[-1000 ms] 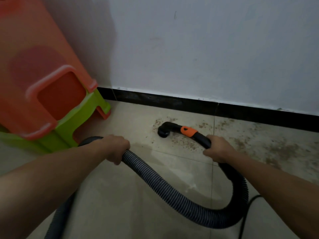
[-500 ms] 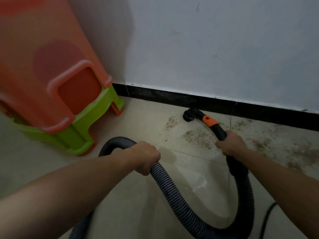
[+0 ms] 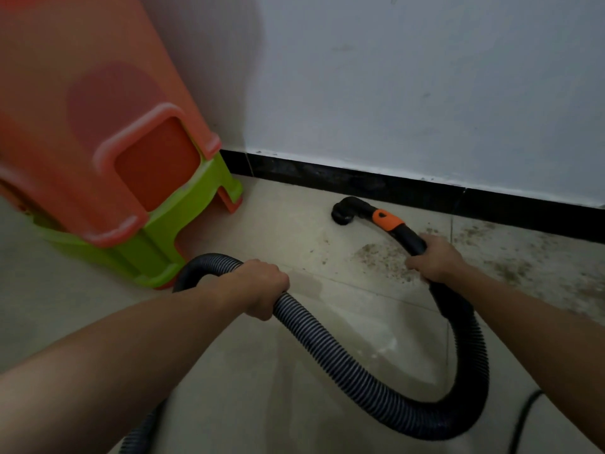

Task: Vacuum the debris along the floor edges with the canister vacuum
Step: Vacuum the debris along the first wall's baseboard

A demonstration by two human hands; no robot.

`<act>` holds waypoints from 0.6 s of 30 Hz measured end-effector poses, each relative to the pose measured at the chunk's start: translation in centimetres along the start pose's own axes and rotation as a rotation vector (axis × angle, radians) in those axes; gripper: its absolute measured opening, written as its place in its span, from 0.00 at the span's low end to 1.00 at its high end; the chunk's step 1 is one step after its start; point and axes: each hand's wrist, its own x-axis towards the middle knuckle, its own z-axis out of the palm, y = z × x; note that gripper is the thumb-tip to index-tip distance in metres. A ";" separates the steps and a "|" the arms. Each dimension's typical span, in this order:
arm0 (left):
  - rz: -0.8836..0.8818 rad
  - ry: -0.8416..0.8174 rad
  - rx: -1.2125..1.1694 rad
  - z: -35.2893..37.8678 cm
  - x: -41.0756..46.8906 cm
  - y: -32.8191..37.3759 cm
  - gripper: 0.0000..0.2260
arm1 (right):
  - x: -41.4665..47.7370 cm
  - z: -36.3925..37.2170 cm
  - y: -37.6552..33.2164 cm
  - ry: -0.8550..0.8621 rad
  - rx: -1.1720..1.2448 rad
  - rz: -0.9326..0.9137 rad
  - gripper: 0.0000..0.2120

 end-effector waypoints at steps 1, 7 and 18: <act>0.008 -0.010 0.007 0.1 0.0 0.1 0.10 | 0.0 0.5 -0.5 0.010 -0.021 -0.021 0.15; -0.017 -0.039 0.010 1.1 -0.6 -1.0 0.12 | -0.1 2.0 -1.2 -0.236 0.023 -0.013 0.14; -0.025 -0.169 -0.050 2.4 0.2 1.5 0.17 | -1.6 -2.4 2.7 -0.224 -0.042 0.032 0.11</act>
